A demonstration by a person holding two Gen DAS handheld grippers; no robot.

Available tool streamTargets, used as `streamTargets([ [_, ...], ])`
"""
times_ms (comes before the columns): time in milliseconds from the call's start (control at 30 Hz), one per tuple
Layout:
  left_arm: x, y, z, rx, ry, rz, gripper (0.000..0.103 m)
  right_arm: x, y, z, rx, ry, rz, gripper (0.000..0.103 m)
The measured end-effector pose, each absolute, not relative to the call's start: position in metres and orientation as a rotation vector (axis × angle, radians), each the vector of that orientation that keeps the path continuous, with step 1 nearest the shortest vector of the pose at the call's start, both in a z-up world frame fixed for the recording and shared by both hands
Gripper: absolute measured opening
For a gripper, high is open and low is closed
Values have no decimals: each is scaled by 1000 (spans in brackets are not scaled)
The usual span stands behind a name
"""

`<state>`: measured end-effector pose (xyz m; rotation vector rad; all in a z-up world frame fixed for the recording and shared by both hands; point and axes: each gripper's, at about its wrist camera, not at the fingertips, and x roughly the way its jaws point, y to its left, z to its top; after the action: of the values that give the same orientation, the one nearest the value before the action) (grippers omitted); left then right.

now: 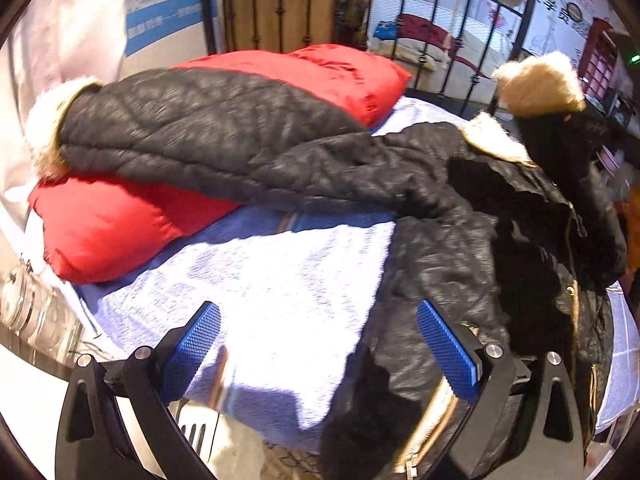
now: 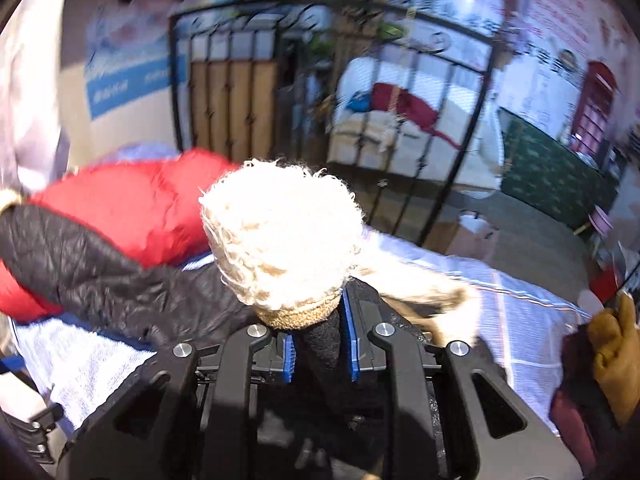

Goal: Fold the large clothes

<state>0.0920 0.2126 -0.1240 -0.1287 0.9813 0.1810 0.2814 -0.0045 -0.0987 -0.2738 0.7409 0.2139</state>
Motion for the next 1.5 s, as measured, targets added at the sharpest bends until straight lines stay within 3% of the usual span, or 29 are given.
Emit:
streamTargets([
  [100,89,226,-130,-144,995,208,97,291,27,-154,-382,812,188,21],
  [267,90,231,-141,-155,1012,206,97,291,43,-203,-459,912,255,41],
  [333,96,226,-144,-150,1020,191,97,279,50,-199,-555,833,200,71],
  [400,102,219,-143,-153,1020,168,97,268,50,-188,-645,744,177,81],
  [500,110,208,-132,-163,994,139,97,265,40,-169,-595,754,201,81],
  [633,119,191,-118,-132,956,97,97,241,8,-136,-294,800,346,88],
  [800,149,173,-109,-116,947,29,97,194,-51,-106,-48,748,328,88],
  [1100,245,77,-96,46,876,-125,96,225,-217,-126,347,881,-12,80],
  [1333,289,43,-177,131,1051,-59,98,250,-203,-167,147,1004,-20,80],
  [1500,297,53,-203,89,1108,-93,99,252,-196,-208,66,1054,-19,81],
])
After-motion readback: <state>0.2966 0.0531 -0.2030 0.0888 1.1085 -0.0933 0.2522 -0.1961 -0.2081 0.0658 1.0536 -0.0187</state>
